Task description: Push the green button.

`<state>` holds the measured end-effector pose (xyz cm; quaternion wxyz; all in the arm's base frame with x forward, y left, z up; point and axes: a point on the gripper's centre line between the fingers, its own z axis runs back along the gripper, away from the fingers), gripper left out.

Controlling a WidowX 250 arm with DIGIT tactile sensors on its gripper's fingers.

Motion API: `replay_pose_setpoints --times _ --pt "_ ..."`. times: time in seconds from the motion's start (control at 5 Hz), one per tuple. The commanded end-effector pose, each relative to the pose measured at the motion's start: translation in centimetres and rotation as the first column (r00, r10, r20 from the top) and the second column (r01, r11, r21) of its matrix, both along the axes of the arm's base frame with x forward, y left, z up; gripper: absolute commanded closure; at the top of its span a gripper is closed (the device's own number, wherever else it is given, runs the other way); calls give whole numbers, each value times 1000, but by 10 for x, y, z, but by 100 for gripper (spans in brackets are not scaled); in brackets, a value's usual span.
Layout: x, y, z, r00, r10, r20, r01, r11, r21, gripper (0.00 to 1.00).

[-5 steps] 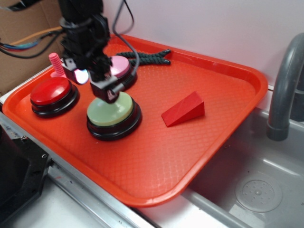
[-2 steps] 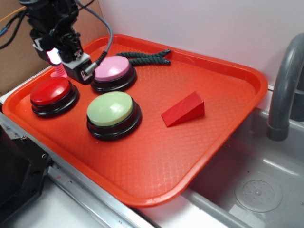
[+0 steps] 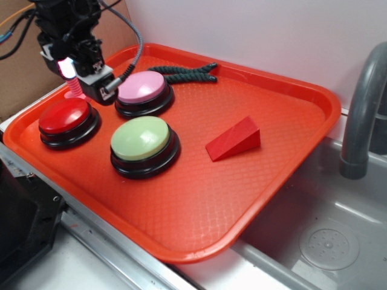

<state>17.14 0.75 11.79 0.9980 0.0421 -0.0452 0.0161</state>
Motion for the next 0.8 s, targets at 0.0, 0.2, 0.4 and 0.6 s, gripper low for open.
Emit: replay_pose_setpoints --times 0.0,0.2,0.4,0.6 --pt "-1 5 26 997 -15 70 20 998 -67 0" --pt "-5 5 31 998 -12 65 16 998 -64 0" --pt "-9 5 36 997 -2 77 5 999 -40 0" --pt "-12 5 40 996 -2 91 6 999 -41 0"
